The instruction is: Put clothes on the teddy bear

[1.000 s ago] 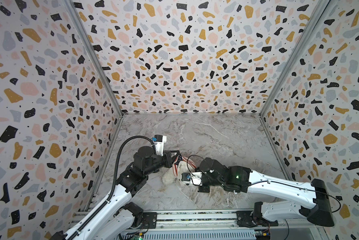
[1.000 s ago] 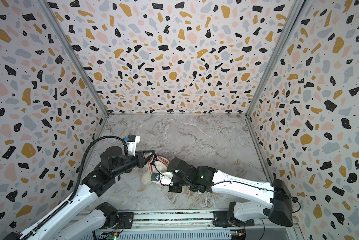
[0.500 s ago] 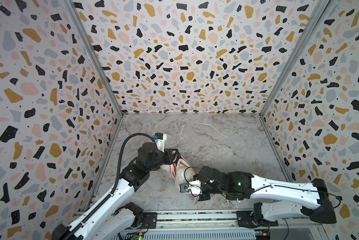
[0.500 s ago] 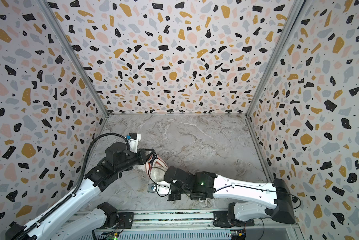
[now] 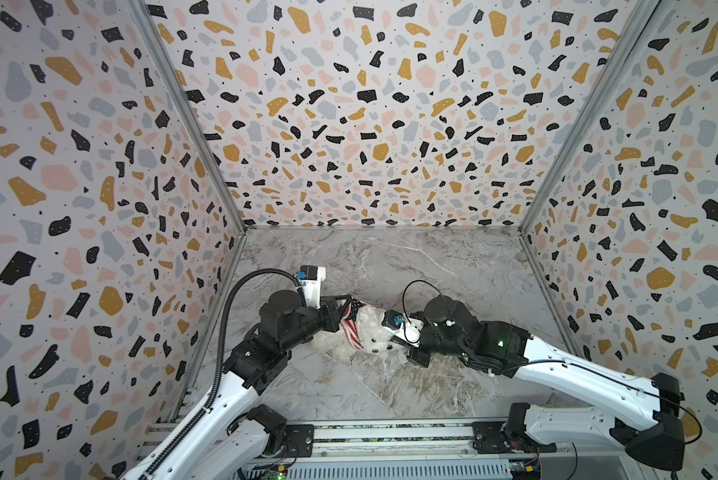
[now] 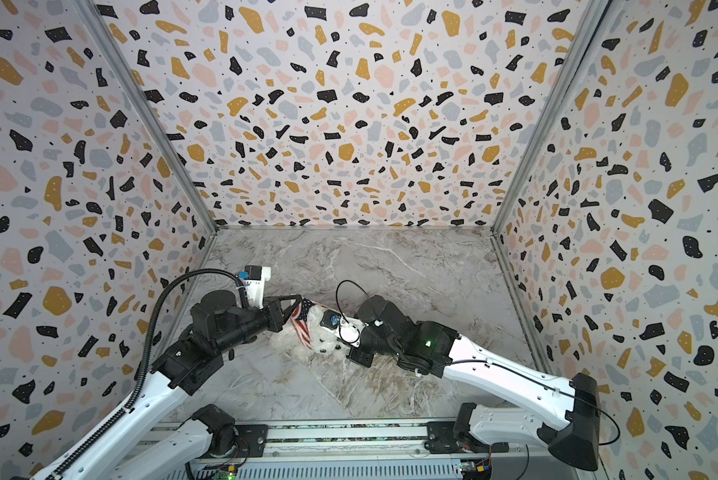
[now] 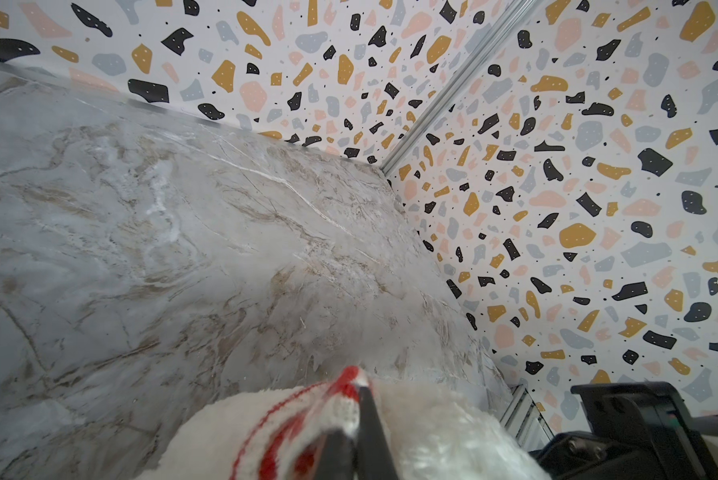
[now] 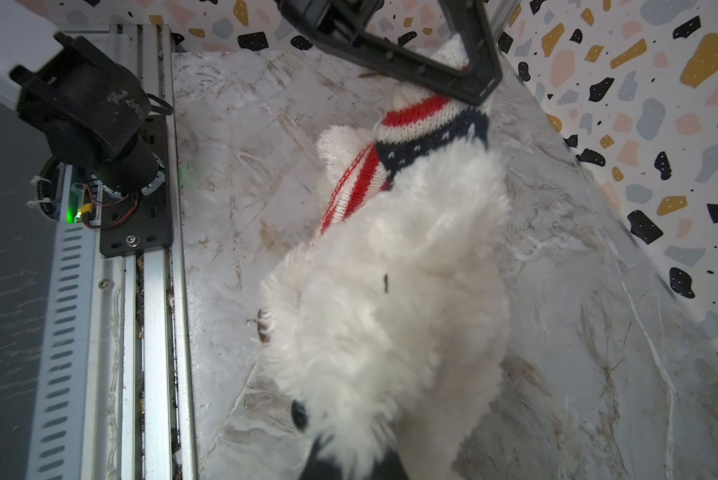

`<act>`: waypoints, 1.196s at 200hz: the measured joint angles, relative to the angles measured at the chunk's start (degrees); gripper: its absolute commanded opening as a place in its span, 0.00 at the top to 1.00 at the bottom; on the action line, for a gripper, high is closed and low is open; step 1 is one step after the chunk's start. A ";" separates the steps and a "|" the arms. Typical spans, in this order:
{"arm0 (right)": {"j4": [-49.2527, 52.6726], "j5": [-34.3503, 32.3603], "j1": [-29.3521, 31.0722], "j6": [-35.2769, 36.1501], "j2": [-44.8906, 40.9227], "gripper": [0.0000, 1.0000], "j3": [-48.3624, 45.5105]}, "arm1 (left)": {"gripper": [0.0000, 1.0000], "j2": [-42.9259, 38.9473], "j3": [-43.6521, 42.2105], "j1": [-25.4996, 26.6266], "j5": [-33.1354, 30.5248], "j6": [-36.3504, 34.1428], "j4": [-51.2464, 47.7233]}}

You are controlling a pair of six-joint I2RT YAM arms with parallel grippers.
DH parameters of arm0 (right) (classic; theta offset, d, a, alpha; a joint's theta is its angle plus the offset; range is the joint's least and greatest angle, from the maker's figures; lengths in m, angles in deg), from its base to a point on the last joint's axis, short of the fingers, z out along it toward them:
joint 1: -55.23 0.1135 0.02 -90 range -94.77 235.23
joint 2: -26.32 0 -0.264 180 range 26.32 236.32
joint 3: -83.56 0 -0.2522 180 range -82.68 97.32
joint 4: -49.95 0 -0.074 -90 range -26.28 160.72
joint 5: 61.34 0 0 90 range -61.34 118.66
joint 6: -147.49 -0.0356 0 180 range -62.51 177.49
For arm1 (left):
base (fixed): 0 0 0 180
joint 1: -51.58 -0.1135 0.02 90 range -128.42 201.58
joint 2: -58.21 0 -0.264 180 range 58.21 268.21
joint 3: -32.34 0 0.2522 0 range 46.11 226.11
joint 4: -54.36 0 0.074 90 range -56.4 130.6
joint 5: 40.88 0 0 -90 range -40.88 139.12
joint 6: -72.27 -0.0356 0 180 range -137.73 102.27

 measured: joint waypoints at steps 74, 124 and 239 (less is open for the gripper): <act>-3.04 3.08 -2.89 0.15 -3.54 1.00 -2.80 | 0.67 -5.11 0.33 -0.02 -3.69 -1.31 -7.61; -5.35 3.89 -3.15 1.20 -4.04 1.00 -4.35 | 0.76 -9.66 -4.83 -0.02 -2.10 2.43 -7.32; -12.22 5.11 -4.02 4.07 -7.82 1.00 -11.23 | 0.62 -8.96 -13.20 -3.58 3.37 12.72 0.85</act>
